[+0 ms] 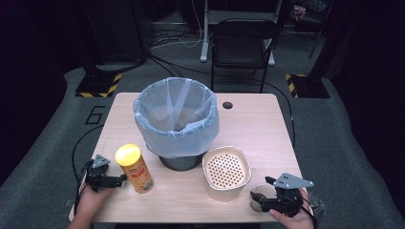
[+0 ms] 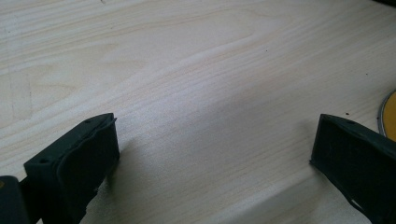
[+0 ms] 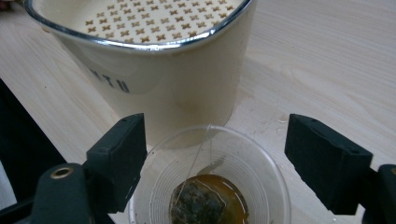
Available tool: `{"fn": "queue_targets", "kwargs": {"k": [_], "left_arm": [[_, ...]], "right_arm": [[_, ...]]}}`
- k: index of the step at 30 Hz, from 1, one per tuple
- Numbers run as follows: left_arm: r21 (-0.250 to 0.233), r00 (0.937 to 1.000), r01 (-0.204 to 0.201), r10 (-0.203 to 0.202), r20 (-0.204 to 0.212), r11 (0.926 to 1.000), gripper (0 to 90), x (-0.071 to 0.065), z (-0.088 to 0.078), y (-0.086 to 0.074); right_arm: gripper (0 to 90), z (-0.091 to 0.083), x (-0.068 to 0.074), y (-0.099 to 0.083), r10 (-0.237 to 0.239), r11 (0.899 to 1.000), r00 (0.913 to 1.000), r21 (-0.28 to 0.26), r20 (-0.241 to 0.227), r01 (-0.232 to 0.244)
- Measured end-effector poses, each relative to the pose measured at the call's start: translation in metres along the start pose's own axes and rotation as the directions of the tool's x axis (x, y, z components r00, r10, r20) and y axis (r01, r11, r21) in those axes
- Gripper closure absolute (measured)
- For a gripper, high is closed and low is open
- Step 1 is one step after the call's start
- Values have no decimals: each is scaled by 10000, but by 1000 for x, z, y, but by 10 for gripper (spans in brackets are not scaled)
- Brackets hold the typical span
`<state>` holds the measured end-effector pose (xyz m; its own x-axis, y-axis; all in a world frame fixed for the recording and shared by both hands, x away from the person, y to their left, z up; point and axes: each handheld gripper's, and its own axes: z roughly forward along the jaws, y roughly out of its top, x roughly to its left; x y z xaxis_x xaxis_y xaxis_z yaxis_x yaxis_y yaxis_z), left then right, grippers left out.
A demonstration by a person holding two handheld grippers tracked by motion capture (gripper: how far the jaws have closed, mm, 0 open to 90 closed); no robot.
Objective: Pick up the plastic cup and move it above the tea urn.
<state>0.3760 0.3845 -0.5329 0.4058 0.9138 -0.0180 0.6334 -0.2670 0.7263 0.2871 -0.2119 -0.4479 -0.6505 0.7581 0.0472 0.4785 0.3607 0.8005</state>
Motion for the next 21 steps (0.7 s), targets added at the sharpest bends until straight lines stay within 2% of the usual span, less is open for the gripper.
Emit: {"fn": "queue_targets", "kwargs": {"k": [1, 3, 4, 9, 10, 12, 14, 21], "left_arm": [[-1, 10000, 0, 0, 3, 10000, 5, 0, 0, 0], [0, 10000, -3, 3, 1, 10000, 5, 0, 0, 0], [0, 10000, -3, 3, 0, 10000, 5, 0, 0, 0], [0, 10000, 2, -2, 2, 10000, 5, 0, 0, 0], [0, 10000, 1, -1, 0, 10000, 5, 0, 0, 0], [-3, 10000, 4, -4, 1, 10000, 5, 0, 0, 0], [-1, 10000, 0, 0, 0, 10000, 5, 0, 0, 0], [-4, 10000, 3, -3, 1, 10000, 5, 0, 0, 0]], "right_arm": [[205, 0, 1, -4, 162, 9999, 9999, -29, -22, -162], [208, 1, 1, -5, 177, 9998, 9998, -27, -36, -177], [209, 1, 1, -6, 69, 9999, 10000, 74, -18, -69], [202, 3, 1, -12, -90, 9999, 9999, -93, -103, 89], [199, 3, 0, -15, -157, 9995, 9997, -289, -206, 151], [196, 2, 0, -18, -243, 9992, 9993, -335, -291, 233], [201, 3, 0, -20, -176, 9992, 9992, -370, -351, 163], [199, 11, -2, -30, -148, 9999, 9988, 59, -462, 151]]}}
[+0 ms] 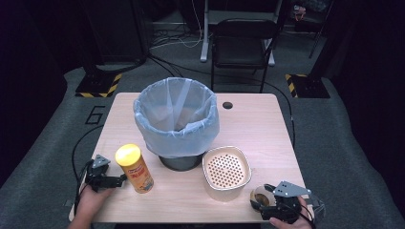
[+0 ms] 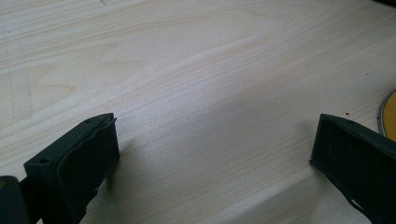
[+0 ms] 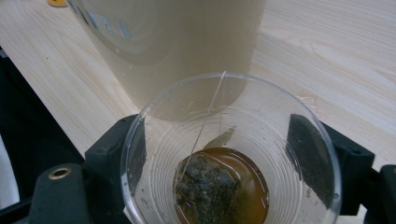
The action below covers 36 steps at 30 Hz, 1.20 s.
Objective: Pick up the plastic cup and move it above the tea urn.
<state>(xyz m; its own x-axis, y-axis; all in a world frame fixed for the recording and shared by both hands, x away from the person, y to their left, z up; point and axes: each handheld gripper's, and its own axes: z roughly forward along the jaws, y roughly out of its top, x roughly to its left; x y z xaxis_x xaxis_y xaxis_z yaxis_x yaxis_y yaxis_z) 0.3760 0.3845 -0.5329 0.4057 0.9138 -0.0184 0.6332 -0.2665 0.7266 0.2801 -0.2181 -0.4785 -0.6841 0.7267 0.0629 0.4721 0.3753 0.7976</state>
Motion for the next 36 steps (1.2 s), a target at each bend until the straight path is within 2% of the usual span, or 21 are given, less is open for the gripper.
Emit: {"fn": "queue_targets", "kwargs": {"k": [9, 12, 14, 15, 22, 25, 26, 28, 29, 31, 36], "left_arm": [[2, 10000, -4, 4, -1, 10000, 6, 0, 0, 0], [6, 10000, -6, 6, -1, 10000, 5, 0, 0, 0], [5, 10000, -5, 5, 0, 10000, 5, 0, 0, 0], [4, 10000, -6, 6, -2, 10000, 5, 0, 0, 0], [-11, 10000, -9, 9, 0, 10000, 5, 0, 0, 0], [-8, 10000, -13, 13, 1, 10000, 5, 0, 0, 0], [-5, 10000, -13, 13, 1, 10000, 5, 0, 0, 0], [3, 10000, -6, 6, -1, 10000, 5, 0, 0, 0], [5, 10000, -8, 8, -3, 10000, 5, 0, 0, 0], [6, 10000, -9, 9, 0, 10000, 5, 0, 0, 0], [9, 10000, -9, 9, 0, 10000, 5, 0, 0, 0]], "right_arm": [[200, 0, -1, -4, -155, 9997, 9999, -184, 49, 156], [208, 4, -2, -6, -289, 9996, 9996, 80, 30, 289], [217, 5, -1, -6, -281, 9995, 9996, 166, 100, 279], [258, 6, 0, -7, -247, 9990, 9997, 380, 82, 244], [279, 4, -4, -6, -225, 9995, 9997, 222, 72, 223], [278, 4, -4, -6, -59, 9995, 10000, 301, 48, 57], [276, 3, -4, -6, -276, 9992, 9995, 306, 148, 272], [276, 4, -2, -6, -222, 9995, 9995, 248, 236, 216], [275, 3, -2, -5, -386, 9988, 9989, 326, 255, 377], [270, 1, -1, -4, -399, 9989, 9975, 261, 575, 385], [281, 0, -2, -3, -393, 9990, 9987, 227, 336, 386]]}}
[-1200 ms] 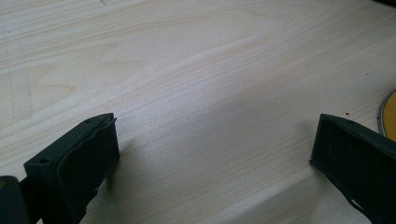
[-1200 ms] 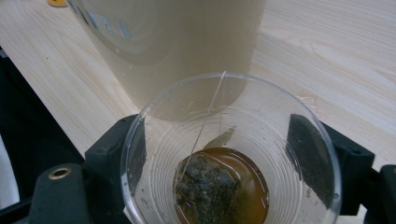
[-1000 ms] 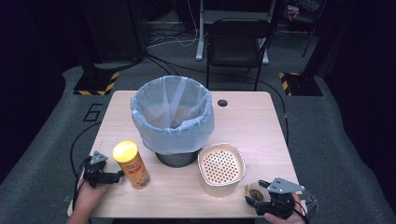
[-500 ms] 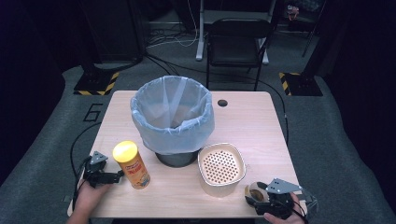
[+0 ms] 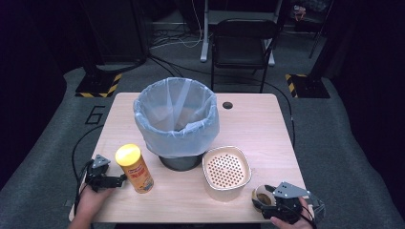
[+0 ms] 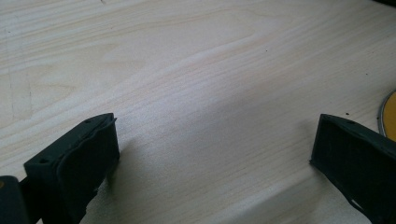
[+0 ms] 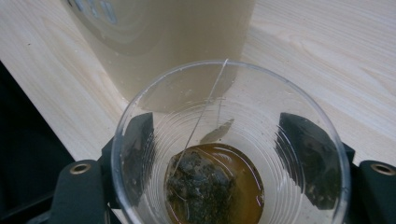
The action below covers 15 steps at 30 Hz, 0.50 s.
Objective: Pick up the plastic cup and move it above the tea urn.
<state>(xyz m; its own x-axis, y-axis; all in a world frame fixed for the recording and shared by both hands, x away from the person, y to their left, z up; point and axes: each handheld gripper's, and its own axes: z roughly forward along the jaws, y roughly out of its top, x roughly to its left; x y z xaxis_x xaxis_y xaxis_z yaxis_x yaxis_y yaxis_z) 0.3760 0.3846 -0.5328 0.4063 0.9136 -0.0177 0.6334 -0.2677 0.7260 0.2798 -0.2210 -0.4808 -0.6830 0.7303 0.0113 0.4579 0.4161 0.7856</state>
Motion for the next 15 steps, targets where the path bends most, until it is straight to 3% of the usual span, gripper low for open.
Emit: {"fn": "queue_targets", "kwargs": {"k": [15], "left_arm": [[-9, 10000, 11, -11, -2, 10000, 5, 0, 0, 0]], "right_arm": [[332, -2, -1, 3, -22, 10000, 10000, 3, 90, 22]]}}
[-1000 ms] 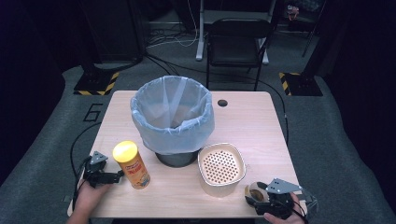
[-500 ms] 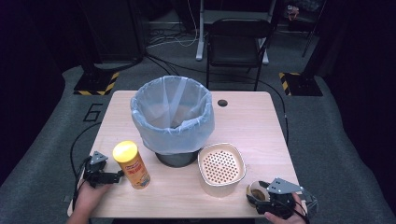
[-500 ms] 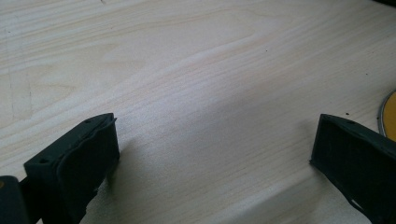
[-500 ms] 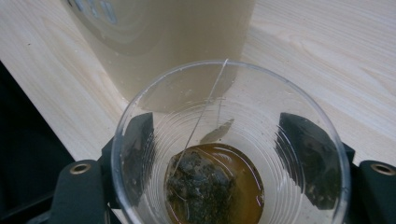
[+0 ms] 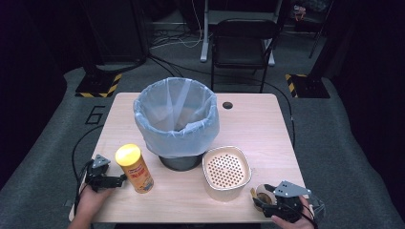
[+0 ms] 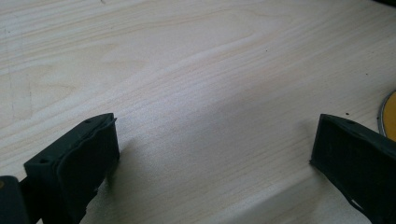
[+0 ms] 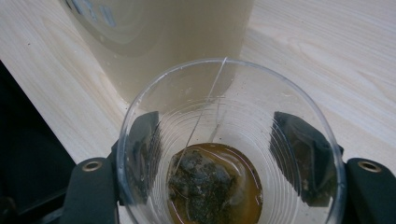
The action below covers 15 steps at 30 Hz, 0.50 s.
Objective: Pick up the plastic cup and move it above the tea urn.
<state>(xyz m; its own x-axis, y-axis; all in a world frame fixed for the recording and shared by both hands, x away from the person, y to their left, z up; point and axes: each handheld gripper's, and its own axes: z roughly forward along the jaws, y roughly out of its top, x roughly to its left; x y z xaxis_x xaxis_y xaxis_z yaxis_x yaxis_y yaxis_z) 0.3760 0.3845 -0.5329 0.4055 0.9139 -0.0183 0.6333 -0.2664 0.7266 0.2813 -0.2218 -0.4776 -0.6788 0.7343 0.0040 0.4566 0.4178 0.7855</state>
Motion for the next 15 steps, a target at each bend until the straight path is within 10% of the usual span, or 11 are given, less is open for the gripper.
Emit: {"fn": "queue_targets", "kwargs": {"k": [15], "left_arm": [[6, 10000, -7, 7, 4, 10000, 6, 0, 0, 0]], "right_arm": [[340, -9, -15, 15, -4, 9997, 9995, -243, 319, 11]]}}
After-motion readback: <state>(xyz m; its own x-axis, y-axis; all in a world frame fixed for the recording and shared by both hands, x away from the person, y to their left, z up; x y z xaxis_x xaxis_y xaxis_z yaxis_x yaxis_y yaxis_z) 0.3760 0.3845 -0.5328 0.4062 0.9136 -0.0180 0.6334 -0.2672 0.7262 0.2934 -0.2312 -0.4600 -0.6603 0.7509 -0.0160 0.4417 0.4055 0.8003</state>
